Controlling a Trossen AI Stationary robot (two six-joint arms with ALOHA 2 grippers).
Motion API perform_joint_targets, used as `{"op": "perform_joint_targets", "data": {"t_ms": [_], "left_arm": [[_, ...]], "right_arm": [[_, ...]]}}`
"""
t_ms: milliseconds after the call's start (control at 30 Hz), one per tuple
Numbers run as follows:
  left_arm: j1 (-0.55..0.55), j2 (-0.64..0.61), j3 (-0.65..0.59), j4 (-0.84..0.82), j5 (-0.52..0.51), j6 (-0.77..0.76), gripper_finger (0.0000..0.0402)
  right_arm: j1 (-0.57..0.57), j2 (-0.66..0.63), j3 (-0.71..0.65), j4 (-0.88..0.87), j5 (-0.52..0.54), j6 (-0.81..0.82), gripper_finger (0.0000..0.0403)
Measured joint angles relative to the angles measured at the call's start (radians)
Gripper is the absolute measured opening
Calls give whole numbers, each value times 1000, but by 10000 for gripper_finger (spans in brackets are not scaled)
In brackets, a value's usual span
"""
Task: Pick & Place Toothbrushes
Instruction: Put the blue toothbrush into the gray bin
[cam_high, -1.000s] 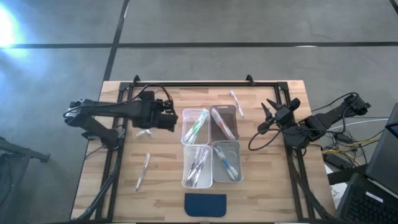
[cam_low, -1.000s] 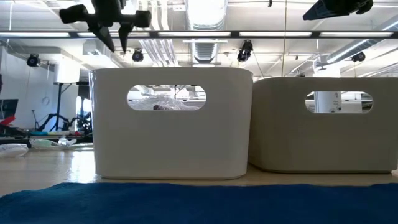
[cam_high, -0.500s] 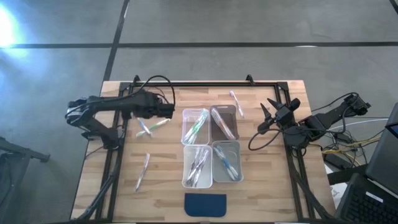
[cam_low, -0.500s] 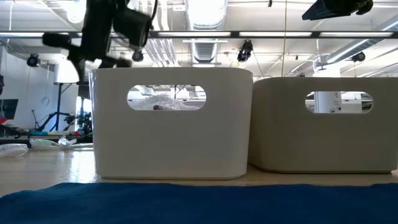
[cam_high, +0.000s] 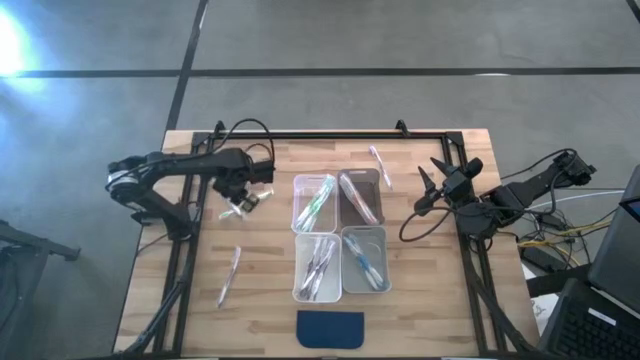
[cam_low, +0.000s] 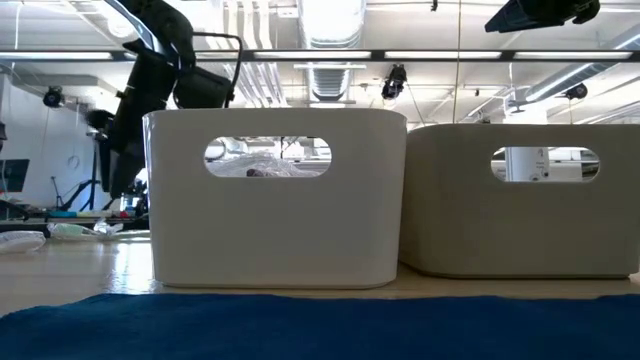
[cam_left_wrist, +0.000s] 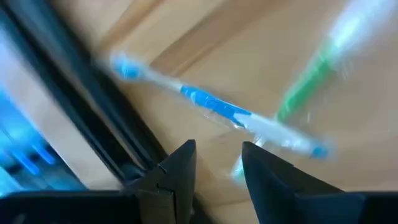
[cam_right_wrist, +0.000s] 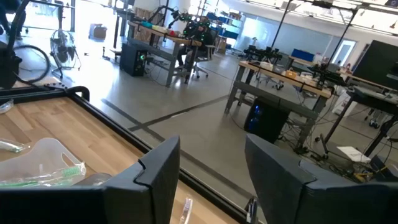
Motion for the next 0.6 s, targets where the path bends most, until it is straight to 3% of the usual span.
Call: {"op": "perform_joint_targets", "data": {"t_ms": [233,333,600], "left_arm": [[-23,6,-12,21,-11,854,132],[-31,12,-38,21,-26,1145,127],[-20,20,-162,16,-172,1456,108]], "right_arm": [[-1,0,0,0,0,0,162],[-1,0,0,0,0,0,154],[-1,0,0,0,0,4,132]]}}
